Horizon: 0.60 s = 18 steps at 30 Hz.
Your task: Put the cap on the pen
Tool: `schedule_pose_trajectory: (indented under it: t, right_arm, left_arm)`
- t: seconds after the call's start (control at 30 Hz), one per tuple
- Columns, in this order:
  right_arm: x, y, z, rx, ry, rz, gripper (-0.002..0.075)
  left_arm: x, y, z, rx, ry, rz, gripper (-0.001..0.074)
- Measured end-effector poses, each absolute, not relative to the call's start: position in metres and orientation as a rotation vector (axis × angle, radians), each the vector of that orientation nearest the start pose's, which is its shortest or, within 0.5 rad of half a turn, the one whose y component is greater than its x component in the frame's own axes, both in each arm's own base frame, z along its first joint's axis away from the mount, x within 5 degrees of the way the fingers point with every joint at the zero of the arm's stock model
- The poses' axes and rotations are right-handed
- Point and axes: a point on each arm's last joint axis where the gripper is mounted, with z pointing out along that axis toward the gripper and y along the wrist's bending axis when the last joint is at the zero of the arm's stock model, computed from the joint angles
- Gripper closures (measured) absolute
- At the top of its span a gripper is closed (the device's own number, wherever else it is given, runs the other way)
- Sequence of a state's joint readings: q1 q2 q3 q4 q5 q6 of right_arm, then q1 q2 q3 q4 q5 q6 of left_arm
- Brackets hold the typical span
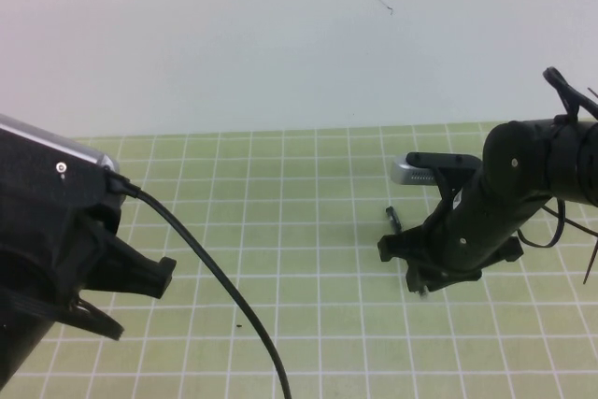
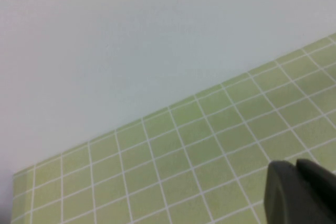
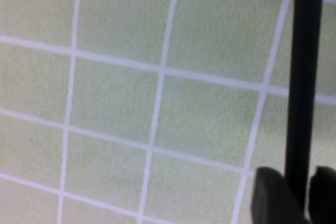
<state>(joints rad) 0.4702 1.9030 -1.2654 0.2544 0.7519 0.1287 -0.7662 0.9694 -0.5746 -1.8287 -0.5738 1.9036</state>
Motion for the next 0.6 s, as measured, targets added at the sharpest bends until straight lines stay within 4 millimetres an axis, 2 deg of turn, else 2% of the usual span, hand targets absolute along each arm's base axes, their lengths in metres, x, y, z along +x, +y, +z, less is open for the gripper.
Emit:
schedule_pose_trajectory:
  t: [0.1,0.17,0.27,0.37,0.47,0.53,0.6]
  right_arm:
    - [0.332,0.186,0.179,-0.255,2.890,0.397,0.0418]
    - [0.332,0.186,0.179,-0.246,2.892,0.405,0.0370]
    - [0.332,0.187,0.180,-0.230,2.893,0.422,0.0346]
    - [0.330,0.187,0.191,-0.218,2.871,0.450,0.0340]
    - [0.323,0.184,0.210,-0.240,2.851,0.455,0.0365]
    - [0.317,0.178,0.226,-0.273,2.830,0.417,0.0433]
    - [0.309,0.171,0.246,-0.276,2.808,0.375,0.0536]
  left_arm:
    - [0.168,-0.095,0.288,0.426,1.921,0.075,0.0735]
    - [0.168,-0.095,0.288,0.426,1.921,0.075,0.0735]
    - [0.168,-0.095,0.288,0.426,1.921,0.075,0.0735]
    - [0.168,-0.095,0.288,0.426,1.921,0.075,0.0735]
    - [0.168,-0.095,0.288,0.433,1.920,0.080,0.0735]
    - [0.168,-0.095,0.288,0.433,1.920,0.080,0.0735]
    - [0.168,-0.095,0.288,0.435,1.918,0.079,0.0735]
